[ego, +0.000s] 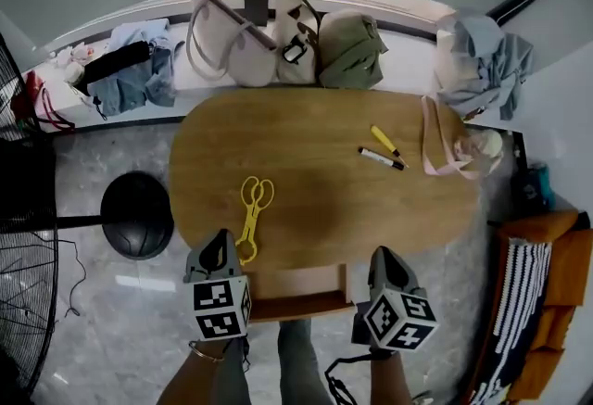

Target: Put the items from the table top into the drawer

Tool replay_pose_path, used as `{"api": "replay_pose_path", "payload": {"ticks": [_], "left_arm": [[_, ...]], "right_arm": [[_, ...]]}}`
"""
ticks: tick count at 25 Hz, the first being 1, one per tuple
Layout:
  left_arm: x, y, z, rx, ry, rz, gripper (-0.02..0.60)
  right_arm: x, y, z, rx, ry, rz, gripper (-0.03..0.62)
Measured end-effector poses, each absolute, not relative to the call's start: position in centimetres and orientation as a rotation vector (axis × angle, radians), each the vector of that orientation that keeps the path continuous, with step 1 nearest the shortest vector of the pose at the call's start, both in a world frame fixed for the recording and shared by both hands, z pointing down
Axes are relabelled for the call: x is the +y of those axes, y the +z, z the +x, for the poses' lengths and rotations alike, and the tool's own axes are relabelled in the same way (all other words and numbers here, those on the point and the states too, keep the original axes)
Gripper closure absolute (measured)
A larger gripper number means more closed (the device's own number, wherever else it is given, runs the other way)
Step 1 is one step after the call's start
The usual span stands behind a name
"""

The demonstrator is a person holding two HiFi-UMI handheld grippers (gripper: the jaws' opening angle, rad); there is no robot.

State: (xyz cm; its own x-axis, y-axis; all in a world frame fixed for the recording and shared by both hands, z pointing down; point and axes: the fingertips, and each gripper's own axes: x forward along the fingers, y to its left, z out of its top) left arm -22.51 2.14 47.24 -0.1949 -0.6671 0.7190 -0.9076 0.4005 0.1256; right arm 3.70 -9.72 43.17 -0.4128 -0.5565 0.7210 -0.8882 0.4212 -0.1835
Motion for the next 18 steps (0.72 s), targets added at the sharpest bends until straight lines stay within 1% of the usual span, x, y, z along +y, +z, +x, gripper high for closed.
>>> {"api": "replay_pose_path", "payload": {"ticks": [9,18], "left_arm": [[3.2,54.7,-21.0,-1.856,0.462,1.363,0.589],[2.8,56.5,-20.6,-1.802,0.498,1.379,0.585]], "right_arm": [[-7.9,49.9,5.8,-2.021,0.816,1.253,0.589],[-6.7,51.7,7.9,-1.952,0.852,1.272,0.589]]}}
